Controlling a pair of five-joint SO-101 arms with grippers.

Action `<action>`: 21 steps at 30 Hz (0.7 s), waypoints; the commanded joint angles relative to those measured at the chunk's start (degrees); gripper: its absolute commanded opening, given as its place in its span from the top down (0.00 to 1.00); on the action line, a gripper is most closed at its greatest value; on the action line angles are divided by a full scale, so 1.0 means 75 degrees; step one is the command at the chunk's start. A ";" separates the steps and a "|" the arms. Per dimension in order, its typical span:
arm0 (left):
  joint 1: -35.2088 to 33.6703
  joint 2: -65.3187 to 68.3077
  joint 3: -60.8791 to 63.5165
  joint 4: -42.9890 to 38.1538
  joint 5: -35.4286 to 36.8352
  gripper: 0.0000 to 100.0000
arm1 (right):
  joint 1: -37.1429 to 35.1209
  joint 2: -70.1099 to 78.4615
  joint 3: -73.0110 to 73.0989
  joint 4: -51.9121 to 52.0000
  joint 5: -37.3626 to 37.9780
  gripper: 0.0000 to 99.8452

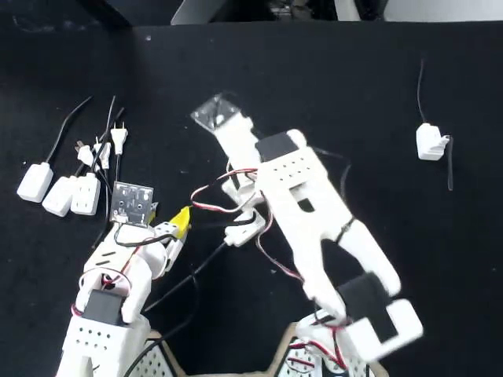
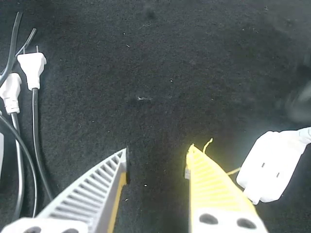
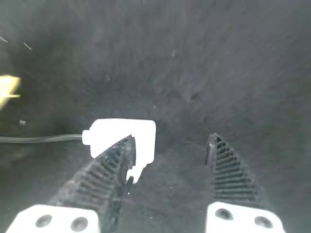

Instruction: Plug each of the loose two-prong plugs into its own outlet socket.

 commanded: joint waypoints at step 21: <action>-0.1717 -0.0070 -0.0428 -0.0188 0.0703 0.80 | 0.0211 -0.3944 0.1987 0.3364 0.5873 0.80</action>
